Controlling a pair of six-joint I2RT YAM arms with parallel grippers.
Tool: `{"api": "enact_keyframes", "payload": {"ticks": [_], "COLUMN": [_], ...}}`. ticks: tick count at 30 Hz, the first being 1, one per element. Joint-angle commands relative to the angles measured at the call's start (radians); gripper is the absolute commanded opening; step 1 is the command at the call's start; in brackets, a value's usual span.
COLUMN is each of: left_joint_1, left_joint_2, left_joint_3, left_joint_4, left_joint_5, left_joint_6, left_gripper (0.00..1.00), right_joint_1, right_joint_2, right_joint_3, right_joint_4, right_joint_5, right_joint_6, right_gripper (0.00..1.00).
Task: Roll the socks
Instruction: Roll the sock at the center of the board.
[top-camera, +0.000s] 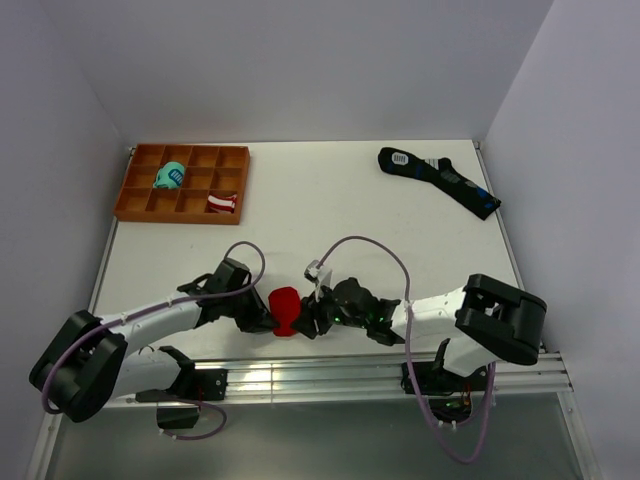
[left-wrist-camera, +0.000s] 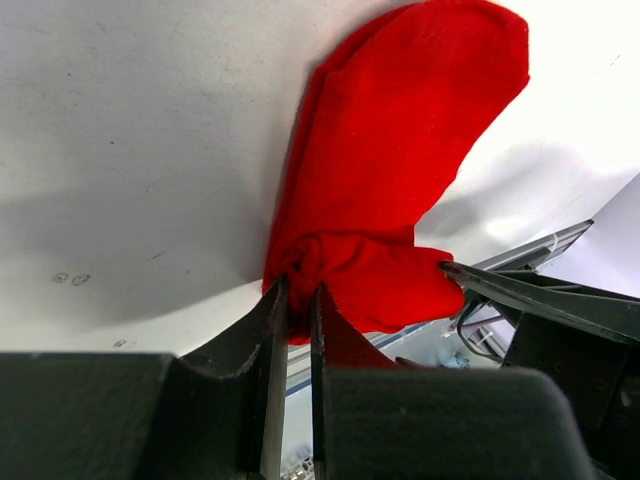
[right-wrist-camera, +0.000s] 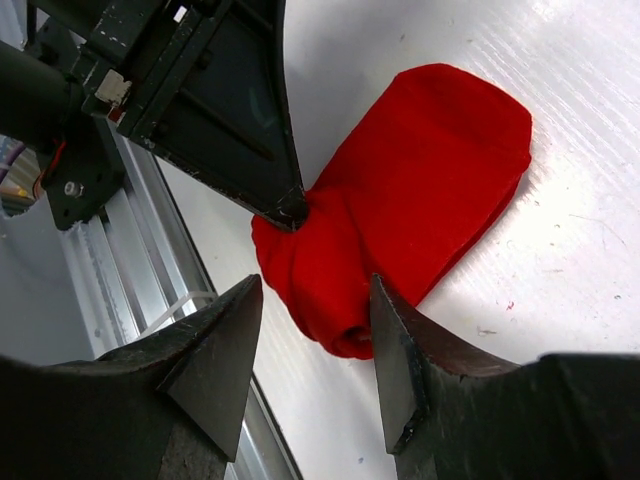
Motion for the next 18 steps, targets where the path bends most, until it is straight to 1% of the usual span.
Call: {"api": "enact_keyframes", "payload": {"ticks": [1,12,18], "left_joint_1": [0.013,0.035,0.035], "left_joint_2": [0.021,0.034,0.022], "left_joint_3": [0.011,-0.005,-0.017], "left_joint_4": [-0.024,0.005,0.013], "left_joint_5": [-0.031,-0.008,-0.002], "left_joint_6": [0.040,0.027,0.013], "left_gripper": [0.00,0.00,0.00], "right_joint_1": [0.012,0.015,0.015], "right_joint_2": [0.019,0.079,0.122], "right_joint_3": [-0.016,-0.080,-0.084], "right_joint_4": [0.089,0.207,0.231], "right_joint_5": [0.034,0.047,0.077], "right_joint_6": [0.011,0.043,0.060], "right_gripper": [0.54,0.52,0.50]}}
